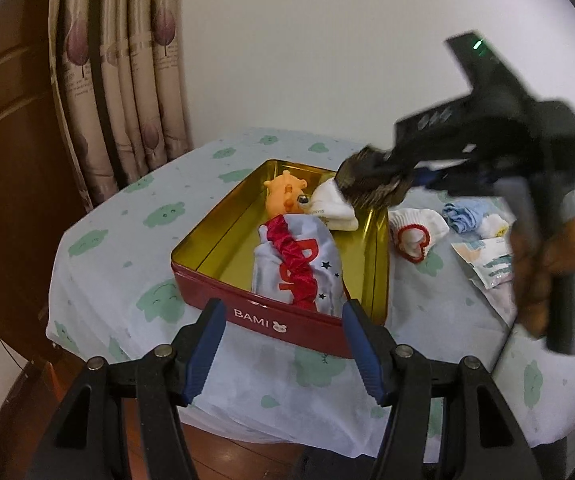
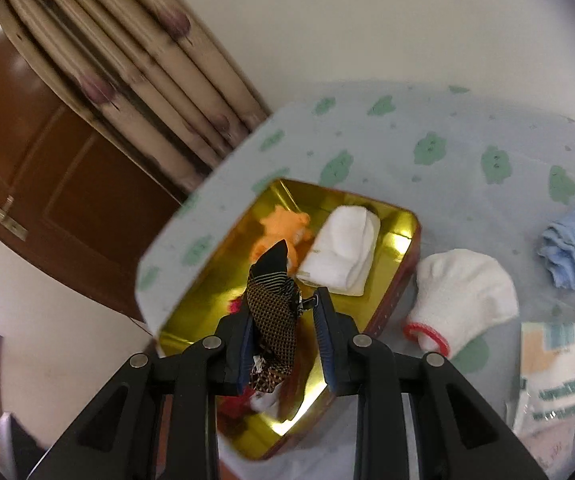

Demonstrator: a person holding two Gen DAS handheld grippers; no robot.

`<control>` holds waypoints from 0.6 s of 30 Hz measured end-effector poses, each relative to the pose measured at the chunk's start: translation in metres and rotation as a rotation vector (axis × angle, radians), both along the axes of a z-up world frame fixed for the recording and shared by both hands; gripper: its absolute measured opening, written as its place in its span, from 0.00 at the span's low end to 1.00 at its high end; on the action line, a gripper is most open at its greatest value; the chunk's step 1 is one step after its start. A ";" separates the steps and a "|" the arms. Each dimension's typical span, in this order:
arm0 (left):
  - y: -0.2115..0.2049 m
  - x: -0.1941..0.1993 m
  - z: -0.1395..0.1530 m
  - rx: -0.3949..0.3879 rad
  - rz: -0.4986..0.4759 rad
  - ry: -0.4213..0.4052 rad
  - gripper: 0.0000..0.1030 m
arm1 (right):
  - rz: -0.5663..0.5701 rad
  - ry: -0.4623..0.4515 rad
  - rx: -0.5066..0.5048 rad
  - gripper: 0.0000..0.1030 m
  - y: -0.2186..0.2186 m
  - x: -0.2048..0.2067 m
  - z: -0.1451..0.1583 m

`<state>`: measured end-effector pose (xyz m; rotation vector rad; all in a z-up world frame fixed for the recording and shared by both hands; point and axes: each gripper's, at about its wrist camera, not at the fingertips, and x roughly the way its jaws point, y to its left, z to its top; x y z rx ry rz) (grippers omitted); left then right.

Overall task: Organize soft objects
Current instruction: 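Carry the dark pouch into the tin box and release it with the right gripper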

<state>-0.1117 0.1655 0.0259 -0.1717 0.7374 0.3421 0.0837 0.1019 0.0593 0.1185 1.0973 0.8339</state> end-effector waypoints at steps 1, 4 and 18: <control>0.003 0.000 -0.001 -0.013 0.004 0.006 0.60 | -0.002 0.005 -0.009 0.25 0.002 0.002 -0.005; 0.008 0.002 -0.005 -0.053 0.010 0.023 0.60 | -0.003 0.019 -0.035 0.25 0.005 0.006 -0.020; 0.007 0.006 -0.011 -0.045 0.016 0.062 0.60 | 0.058 -0.083 -0.202 0.29 0.033 -0.002 -0.042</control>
